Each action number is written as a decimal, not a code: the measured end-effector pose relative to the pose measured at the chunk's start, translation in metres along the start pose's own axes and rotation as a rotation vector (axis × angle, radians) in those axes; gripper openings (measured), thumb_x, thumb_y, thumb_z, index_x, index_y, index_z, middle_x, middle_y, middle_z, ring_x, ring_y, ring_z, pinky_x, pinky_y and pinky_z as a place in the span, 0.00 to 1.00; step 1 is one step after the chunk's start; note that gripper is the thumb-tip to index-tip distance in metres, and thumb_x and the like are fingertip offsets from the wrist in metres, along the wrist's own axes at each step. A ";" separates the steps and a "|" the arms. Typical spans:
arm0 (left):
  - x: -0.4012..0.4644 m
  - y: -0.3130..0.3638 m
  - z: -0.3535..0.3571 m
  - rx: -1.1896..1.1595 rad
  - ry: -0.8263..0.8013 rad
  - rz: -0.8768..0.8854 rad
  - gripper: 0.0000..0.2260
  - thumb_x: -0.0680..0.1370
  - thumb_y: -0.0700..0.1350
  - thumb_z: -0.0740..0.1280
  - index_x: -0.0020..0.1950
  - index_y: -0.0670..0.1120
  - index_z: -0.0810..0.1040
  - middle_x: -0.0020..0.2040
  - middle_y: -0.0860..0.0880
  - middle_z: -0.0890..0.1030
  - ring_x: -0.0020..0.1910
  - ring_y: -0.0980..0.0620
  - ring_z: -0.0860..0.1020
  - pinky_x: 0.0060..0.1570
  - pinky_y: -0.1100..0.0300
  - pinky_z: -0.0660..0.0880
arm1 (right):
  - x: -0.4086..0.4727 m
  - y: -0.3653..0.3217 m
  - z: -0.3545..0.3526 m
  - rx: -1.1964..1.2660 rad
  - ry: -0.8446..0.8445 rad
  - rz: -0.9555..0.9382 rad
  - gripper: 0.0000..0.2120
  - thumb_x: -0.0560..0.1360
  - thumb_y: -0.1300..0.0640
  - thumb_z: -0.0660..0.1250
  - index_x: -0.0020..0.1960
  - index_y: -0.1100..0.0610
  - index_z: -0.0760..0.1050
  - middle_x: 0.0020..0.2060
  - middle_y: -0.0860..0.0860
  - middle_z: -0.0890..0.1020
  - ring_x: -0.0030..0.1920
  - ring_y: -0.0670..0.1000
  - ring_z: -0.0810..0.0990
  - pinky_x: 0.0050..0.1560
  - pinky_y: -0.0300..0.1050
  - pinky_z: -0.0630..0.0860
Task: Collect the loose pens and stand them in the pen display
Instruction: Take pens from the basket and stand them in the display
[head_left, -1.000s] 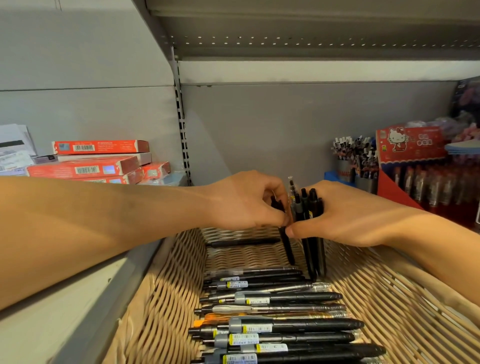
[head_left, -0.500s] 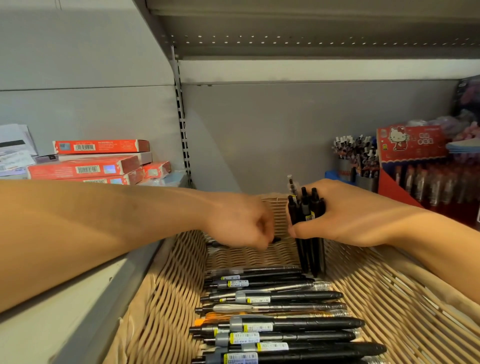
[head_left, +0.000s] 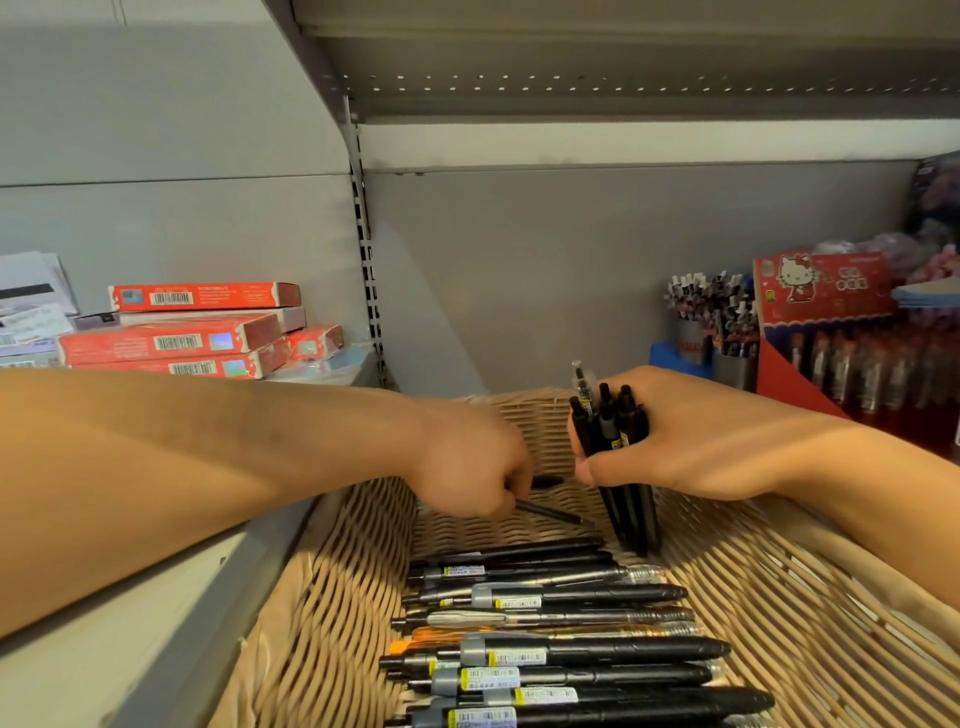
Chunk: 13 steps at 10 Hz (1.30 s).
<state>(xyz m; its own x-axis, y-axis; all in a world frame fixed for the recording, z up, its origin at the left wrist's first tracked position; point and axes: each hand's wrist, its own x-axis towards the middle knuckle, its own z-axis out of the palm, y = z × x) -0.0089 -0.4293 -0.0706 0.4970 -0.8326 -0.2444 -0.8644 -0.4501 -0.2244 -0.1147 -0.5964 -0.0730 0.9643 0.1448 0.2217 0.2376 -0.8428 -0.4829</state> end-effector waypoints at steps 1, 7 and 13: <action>0.001 0.000 -0.006 -0.163 0.232 0.006 0.10 0.78 0.52 0.68 0.59 0.53 0.78 0.45 0.55 0.80 0.45 0.55 0.78 0.45 0.59 0.75 | -0.001 0.000 0.001 -0.005 -0.001 0.001 0.08 0.76 0.53 0.73 0.40 0.49 0.77 0.33 0.45 0.79 0.35 0.42 0.77 0.41 0.44 0.73; 0.004 -0.007 -0.008 -1.041 0.312 0.144 0.14 0.72 0.45 0.77 0.54 0.43 0.79 0.43 0.46 0.86 0.41 0.53 0.85 0.42 0.61 0.82 | 0.001 0.003 0.002 0.031 0.020 0.025 0.07 0.72 0.52 0.77 0.41 0.47 0.79 0.31 0.42 0.79 0.33 0.39 0.77 0.36 0.32 0.70; -0.007 0.009 0.002 0.065 -0.161 -0.108 0.14 0.82 0.47 0.63 0.68 0.49 0.75 0.61 0.52 0.80 0.60 0.53 0.77 0.61 0.57 0.74 | -0.003 -0.003 -0.001 0.057 0.011 0.030 0.05 0.74 0.51 0.75 0.41 0.46 0.80 0.34 0.42 0.83 0.37 0.41 0.81 0.42 0.34 0.75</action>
<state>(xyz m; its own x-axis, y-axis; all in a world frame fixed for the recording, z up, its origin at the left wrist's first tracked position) -0.0201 -0.4271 -0.0732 0.5966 -0.7161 -0.3623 -0.8014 -0.5077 -0.3161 -0.1181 -0.5952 -0.0716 0.9698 0.1143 0.2157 0.2155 -0.8159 -0.5365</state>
